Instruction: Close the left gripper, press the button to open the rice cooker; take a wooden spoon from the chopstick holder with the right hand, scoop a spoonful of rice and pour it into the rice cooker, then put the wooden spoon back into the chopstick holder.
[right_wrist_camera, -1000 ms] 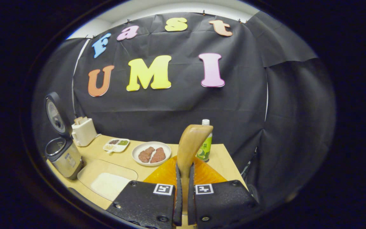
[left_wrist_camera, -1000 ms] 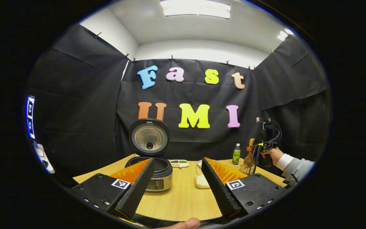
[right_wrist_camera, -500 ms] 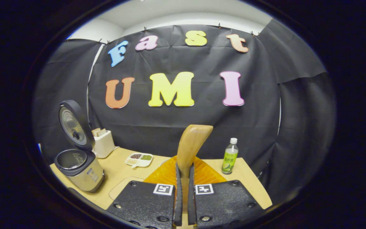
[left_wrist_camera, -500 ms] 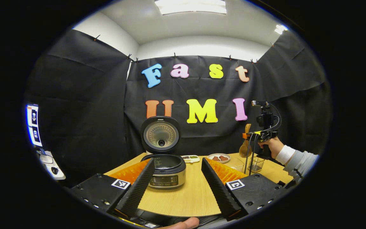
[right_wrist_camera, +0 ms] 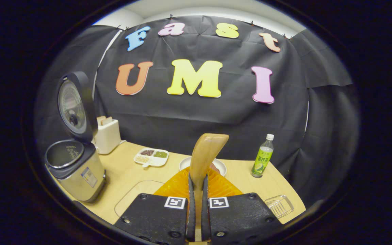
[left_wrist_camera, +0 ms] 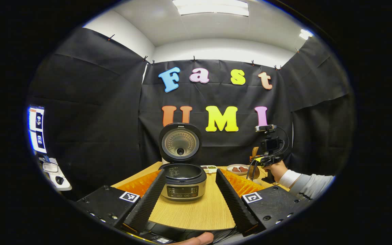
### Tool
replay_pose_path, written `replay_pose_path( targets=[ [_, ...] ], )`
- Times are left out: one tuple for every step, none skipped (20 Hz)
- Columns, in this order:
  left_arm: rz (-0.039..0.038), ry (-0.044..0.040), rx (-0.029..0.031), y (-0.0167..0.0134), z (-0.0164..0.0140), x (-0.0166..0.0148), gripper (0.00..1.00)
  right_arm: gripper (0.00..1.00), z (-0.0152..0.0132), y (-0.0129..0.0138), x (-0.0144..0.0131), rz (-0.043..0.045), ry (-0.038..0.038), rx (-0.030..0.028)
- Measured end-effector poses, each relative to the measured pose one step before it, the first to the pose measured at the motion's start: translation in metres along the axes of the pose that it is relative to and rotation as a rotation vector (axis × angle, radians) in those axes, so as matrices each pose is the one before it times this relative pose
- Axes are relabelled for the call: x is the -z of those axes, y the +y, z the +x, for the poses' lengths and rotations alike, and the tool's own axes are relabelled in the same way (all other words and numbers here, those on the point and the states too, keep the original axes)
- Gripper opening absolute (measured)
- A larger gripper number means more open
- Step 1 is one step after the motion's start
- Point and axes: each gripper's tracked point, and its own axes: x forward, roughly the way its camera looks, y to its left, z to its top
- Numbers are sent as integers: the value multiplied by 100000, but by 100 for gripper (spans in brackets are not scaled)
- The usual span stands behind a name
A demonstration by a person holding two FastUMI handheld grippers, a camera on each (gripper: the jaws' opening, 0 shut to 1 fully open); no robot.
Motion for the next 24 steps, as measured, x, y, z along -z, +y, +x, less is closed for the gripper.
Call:
replay_pose_path(
  targets=[
    [179, 545, -251, 207, 168, 190, 94, 12, 435, -452, 1082, 1858, 3224, 3047],
    [181, 822, -358, 213, 94, 249, 94, 12, 109, -244, 414, 515, -125, 3022],
    [87, 171, -403, 279, 130, 21, 94, 12, 860, -520, -162, -2337, -2292, 2945],
    [-94, 74, -379, 235, 118, 34, 94, 12, 298, -568, -72, -2951, -2175, 3736],
    [-248, 351, -59, 95, 143, 83, 94, 12, 160, -187, 180, -1931, -1299, 2508],
    [-269, 719, 177, 8, 107, 298, 94, 12, 163, 422, 519, 551, 389, -536],
    [-31, 666, 225, -27, 86, 231, 94, 12, 238, 267, 524, 1101, 1010, -72],
    [310, 690, 191, -12, 73, 191, 94, 12, 121, 365, 509, 1173, 1221, -697],
    [611, 865, -126, 110, 128, 269, 94, 12, 68, 429, 395, 788, 848, -785],
    [655, 588, -687, 205, 80, 67, 94, 12, -34, 364, 110, 216, 42, -547],
    [603, 152, -654, 277, -10, -175, 94, 12, -77, 609, 164, 1433, 396, -1679],
    [495, 132, -144, 172, -10, -44, 94, 12, 21, 769, 422, 2573, 1411, -2526],
    [379, -28, 6, 2, 15, -13, 94, 12, -5, 1155, 264, 3930, 1317, -4692],
    [89, -477, -250, 90, -88, -208, 94, 12, -139, 1195, 93, 3182, 587, -4632],
    [-107, -433, 20, 45, -91, -187, 94, 12, -119, 1024, -185, 1827, -629, -3918],
    [-393, -194, -129, -3, -13, -152, 94, 12, -209, 622, 29, 1064, -596, -2447],
    [-329, 80, -234, 143, -46, 72, 94, 12, -2, 571, 124, 158, -182, -2382],
    [41, 409, -10, 22, 39, 85, 94, 12, -170, 625, 188, -105, 110, -2338],
    [334, 336, -348, 178, 33, 71, 94, 12, -224, 677, 91, 1396, 538, -2737],
    [237, 24, -735, 194, 129, 46, 94, 12, -172, 656, 118, 2981, 813, -2924],
    [-81, 62, -283, 157, 51, 37, 94, 12, -275, 329, 88, 3999, 788, -2081],
    [-373, 155, 148, -87, -2, 97, 94, 12, -204, 47, 73, 5277, 1146, -1656],
    [-503, 170, 312, -80, -27, 45, 94, 12, -205, -34, 37, 5689, 1227, -832],
    [-415, 227, 118, -94, 37, 80, 94, 12, -77, -319, 22, 5082, 1264, -262]
  ],
)
